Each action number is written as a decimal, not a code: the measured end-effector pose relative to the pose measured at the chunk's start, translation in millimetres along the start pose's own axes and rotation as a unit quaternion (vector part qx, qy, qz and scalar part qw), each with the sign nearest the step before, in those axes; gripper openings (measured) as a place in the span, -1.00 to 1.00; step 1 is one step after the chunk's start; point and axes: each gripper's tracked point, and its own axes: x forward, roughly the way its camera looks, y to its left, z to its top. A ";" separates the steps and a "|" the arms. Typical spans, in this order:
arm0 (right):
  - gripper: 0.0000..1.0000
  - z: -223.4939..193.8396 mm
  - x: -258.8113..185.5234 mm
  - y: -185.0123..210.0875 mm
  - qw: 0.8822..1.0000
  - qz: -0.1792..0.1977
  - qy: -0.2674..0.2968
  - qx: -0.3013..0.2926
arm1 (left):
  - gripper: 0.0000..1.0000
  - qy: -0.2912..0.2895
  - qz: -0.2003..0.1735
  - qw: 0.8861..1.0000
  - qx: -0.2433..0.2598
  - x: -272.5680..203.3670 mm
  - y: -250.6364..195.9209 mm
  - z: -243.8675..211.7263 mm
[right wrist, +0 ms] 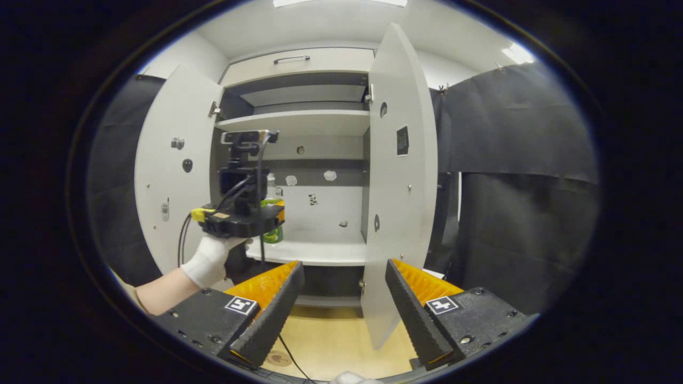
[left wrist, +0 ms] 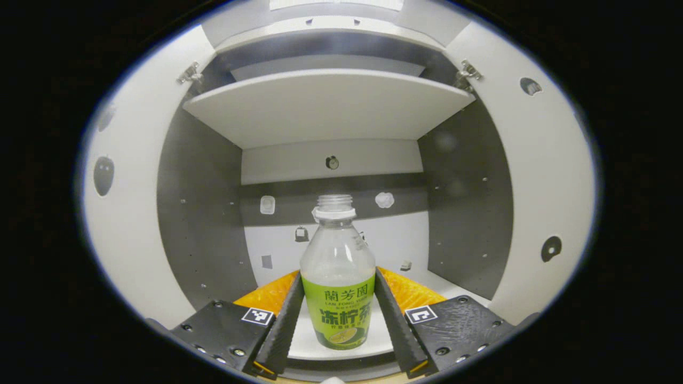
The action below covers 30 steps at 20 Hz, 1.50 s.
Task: Grasp the bottle in the cabinet with the left hand and place it on the coaster, then close the right door with the right hand and the left door with the left hand.
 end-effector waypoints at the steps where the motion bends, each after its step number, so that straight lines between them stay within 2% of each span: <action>1: 0.99 0.0 -1.4 -2.6 1.000 -0.002 -0.001 0.000 | 0.56 -0.002 -0.008 1.000 -0.004 -6.4 -3.7 0.7; 2: 1.00 -0.8 -2.9 -5.4 1.000 -0.004 -0.001 0.000 | 0.49 -0.004 -0.014 1.000 -0.007 -13.9 -7.1 1.7; 4: 1.00 -3.1 -5.1 -10.0 1.000 -0.006 -0.001 0.001 | 0.49 -0.004 -0.021 1.000 -0.007 -29.9 -10.2 -0.2; 5: 1.00 -4.6 -6.6 -12.0 1.000 -0.007 -0.001 0.003 | 0.56 -0.003 -0.026 1.000 -0.007 -38.1 -13.0 -2.7; 6: 1.00 -6.3 -7.4 -13.8 1.000 -0.008 0.001 0.004 | 0.49 0.001 -0.029 1.000 -0.007 -45.3 -14.1 -7.7; 7: 1.00 -7.3 -7.8 -15.3 1.000 -0.008 0.001 0.006 | 0.56 0.005 -0.032 0.999 -0.006 -49.7 -14.7 -11.6; 9: 1.00 -11.8 -7.5 -18.0 1.000 -0.010 0.005 0.008 | 0.56 0.010 -0.035 0.999 -0.007 -66.9 -17.6 -19.4; 11: 1.00 -13.0 -7.9 -20.8 1.000 -0.013 0.004 0.011 | 0.49 0.011 -0.040 0.999 -0.015 -81.4 -21.3 -27.7; 13: 0.99 -14.2 -7.9 -23.1 1.000 -0.015 0.005 0.013 | 0.56 0.012 -0.049 0.998 -0.030 -95.2 -28.0 -38.5; 14: 1.00 -16.5 -7.9 -23.7 1.000 -0.016 0.007 0.013 | 0.49 0.015 -0.051 0.998 -0.036 -103.5 -30.1 -46.5; 17: 1.00 -19.9 -6.8 -22.6 1.000 -0.016 0.014 0.005 | 0.58 0.025 -0.059 0.997 -0.041 -120.8 -31.2 -69.5; 20: 0.99 -23.2 -3.7 -14.1 1.000 -0.009 0.022 0.000 | 0.49 0.027 -0.062 0.997 -0.033 -133.0 -26.1 -93.2; 21: 1.00 -24.2 -2.2 -11.5 1.000 -0.006 0.026 -0.002 | 0.58 0.032 -0.064 0.997 -0.032 -136.2 -25.3 -102.8; 22: 1.00 -24.7 -1.6 -10.8 1.000 -0.004 0.030 -0.005 | 0.50 0.039 -0.071 0.996 -0.035 -139.9 -26.8 -113.0; 24: 1.00 -21.9 0.5 -8.3 0.999 -0.004 0.030 -0.011 | 0.56 0.054 -0.079 0.995 -0.041 -152.0 -28.5 -138.5; 25: 1.00 -20.7 1.3 -7.0 0.999 -0.003 0.030 -0.013 | 0.50 0.058 -0.082 0.994 -0.042 -158.7 -28.8 -152.7; 27: 0.99 -23.3 1.1 -4.6 0.999 -0.001 0.035 -0.018 | 0.50 0.064 -0.082 0.994 -0.034 -168.9 -27.7 -179.2; 30: 1.00 -30.3 3.2 -5.1 0.999 -0.002 0.044 -0.025 | 0.56 0.057 -0.116 0.991 -0.042 -182.5 -39.4 -208.7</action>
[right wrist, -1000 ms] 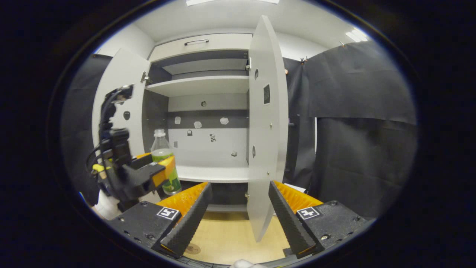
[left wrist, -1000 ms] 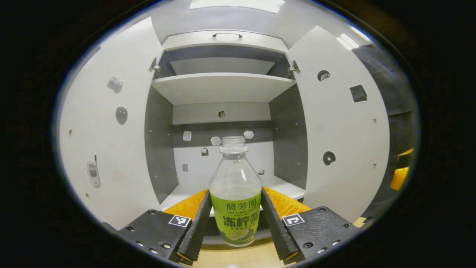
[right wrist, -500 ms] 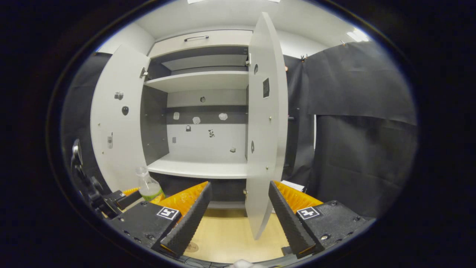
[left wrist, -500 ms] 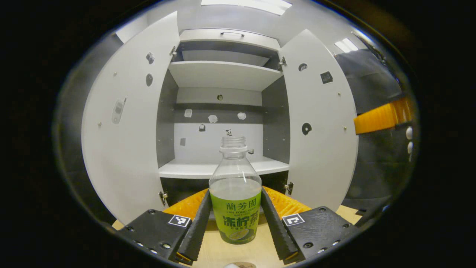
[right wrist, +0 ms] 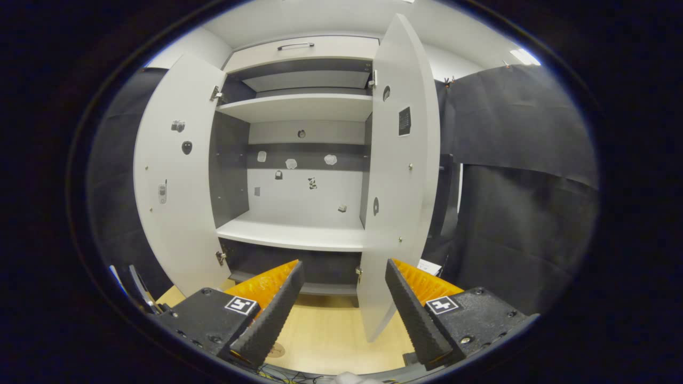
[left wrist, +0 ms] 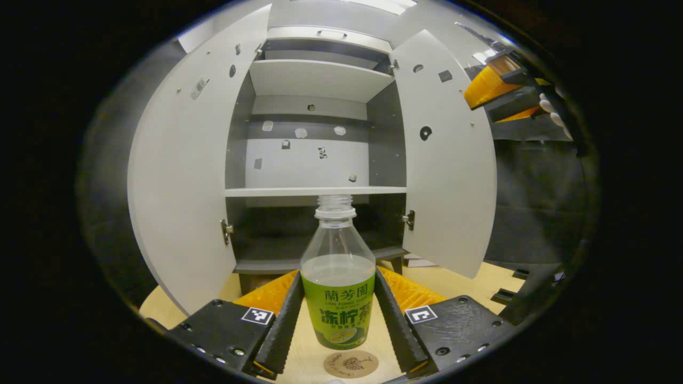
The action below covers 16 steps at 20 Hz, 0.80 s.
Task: Grasp the bottle in the cabinet with the left hand and place it on the coaster, then close the right door with the right hand and the left door with the left hand.
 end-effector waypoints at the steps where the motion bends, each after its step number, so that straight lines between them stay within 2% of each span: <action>1: 1.00 -3.5 1.0 -0.5 1.000 -0.002 0.006 -0.003 | 0.49 -0.003 -0.011 1.000 0.003 -2.7 -3.9 -8.5; 3: 1.00 -8.8 3.2 0.4 1.000 -0.003 0.015 -0.008 | 0.50 0.006 -0.020 1.000 0.015 -5.2 -4.9 -32.9; 4: 1.00 -11.2 3.4 0.9 1.000 -0.003 0.018 -0.010 | 0.58 0.014 -0.021 1.000 0.017 -8.2 -6.3 -46.7; 5: 1.00 -11.2 3.8 2.0 1.000 -0.003 0.020 -0.012 | 0.51 0.021 -0.023 0.999 0.016 -10.4 -6.8 -59.2; 6: 1.00 -11.8 4.7 3.4 1.000 -0.002 0.021 -0.014 | 0.58 0.022 -0.028 0.999 0.012 -11.0 -8.9 -69.3; 7: 1.00 -11.8 5.5 5.1 1.000 -0.001 0.022 -0.016 | 0.49 0.024 -0.032 0.999 0.007 -11.6 -11.0 -78.7; 11: 1.00 -13.4 5.6 4.0 0.999 -0.004 0.026 -0.026 | 0.50 0.038 -0.040 0.998 0.006 -16.0 -14.8 -111.2; 12: 1.00 -15.8 5.8 2.9 0.999 -0.006 0.030 -0.028 | 0.58 0.033 -0.040 0.999 0.008 -17.9 -15.8 -112.9; 15: 1.00 -17.8 3.1 2.8 0.999 -0.005 0.036 -0.031 | 0.50 0.014 -0.046 0.998 0.029 -21.6 -18.1 -114.3; 16: 1.00 -18.9 2.2 3.2 0.999 -0.004 0.037 -0.032 | 0.54 0.009 -0.050 0.998 0.035 -20.8 -20.4 -113.2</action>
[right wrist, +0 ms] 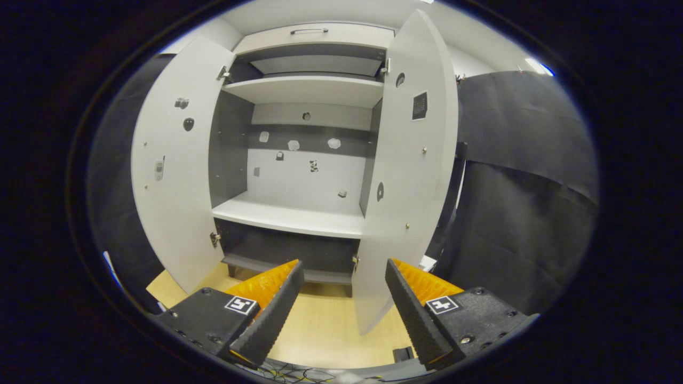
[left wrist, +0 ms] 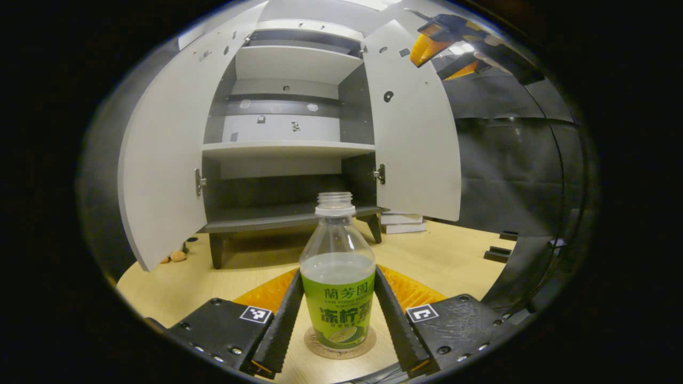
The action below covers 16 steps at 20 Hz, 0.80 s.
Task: Grasp the bottle in the cabinet with the left hand and place it on the coaster, then close the right door with the right hand and the left door with the left hand.
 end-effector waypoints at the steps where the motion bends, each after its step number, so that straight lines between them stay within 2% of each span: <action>1: 1.00 -0.6 -0.3 0.1 1.000 0.000 0.001 -0.001 | 0.53 0.001 -0.002 1.000 0.004 -0.2 -1.9 -0.7; 2: 1.00 -2.8 -0.2 -1.1 1.000 -0.002 0.003 -0.003 | 0.53 0.004 -0.005 1.000 0.003 -0.5 -2.6 -3.0; 4: 1.00 -5.1 -1.2 -1.7 1.000 0.000 0.006 -0.004 | 0.73 0.024 0.000 1.000 -0.002 -3.0 -0.5 -11.8; 5: 1.00 -5.7 -2.5 -0.7 1.000 0.003 0.006 -0.003 | 0.67 0.025 0.006 1.000 -0.001 -4.5 3.3 -11.1; 6: 1.00 -5.6 -3.5 -0.8 1.000 0.004 0.004 -0.001 | 0.91 0.023 0.011 1.000 0.001 -5.5 4.8 -8.3; 11: 1.00 -14.2 -8.6 -5.0 1.000 0.002 0.009 0.001 | 1.00 0.008 0.030 0.999 0.020 -7.1 12.0 11.1; 14: 1.00 -18.7 -13.8 -4.2 1.000 0.004 0.011 0.005 | 0.94 -0.007 0.029 0.999 0.035 -7.7 10.0 29.1; 16: 1.00 -17.9 -17.5 -4.2 1.000 0.005 0.008 0.007 | 0.96 -0.009 0.042 0.998 0.036 -8.6 13.5 41.5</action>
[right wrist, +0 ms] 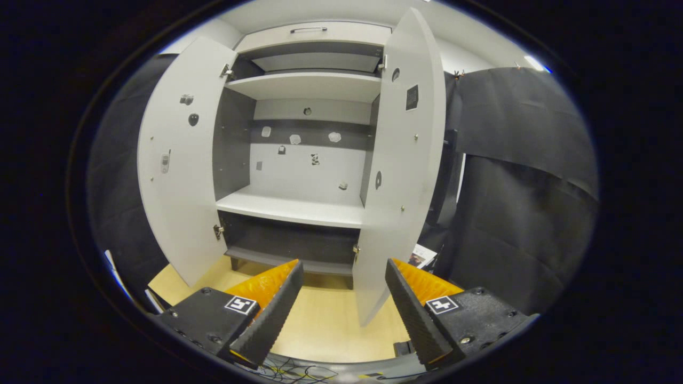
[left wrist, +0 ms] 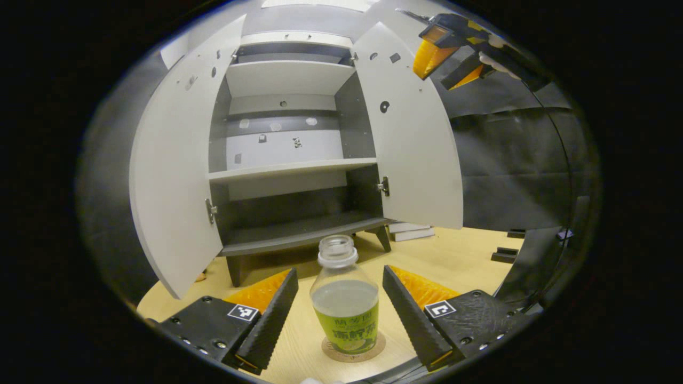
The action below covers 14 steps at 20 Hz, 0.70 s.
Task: Grasp the bottle in the cabinet with the left hand and place it on the coaster, then close the right door with the right hand and the left door with the left hand.
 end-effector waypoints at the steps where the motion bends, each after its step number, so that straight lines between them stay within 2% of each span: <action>1: 1.00 0.9 -1.3 0.6 1.000 0.002 -0.002 0.003 | 0.94 -0.002 0.010 1.000 0.002 0.0 4.1 8.3; 3: 1.00 1.7 -2.9 1.2 1.000 0.004 -0.005 0.007 | 0.94 -0.009 0.020 1.000 0.002 1.9 8.5 27.5; 9: 1.00 -6.1 -8.6 1.9 1.000 0.005 -0.011 0.025 | 0.94 -0.062 0.006 0.998 0.001 -4.7 17.7 119.0; 14: 1.00 -7.4 -21.4 0.9 0.999 -0.003 -0.035 0.032 | 0.94 -0.086 0.037 0.995 -0.022 -25.9 48.8 188.1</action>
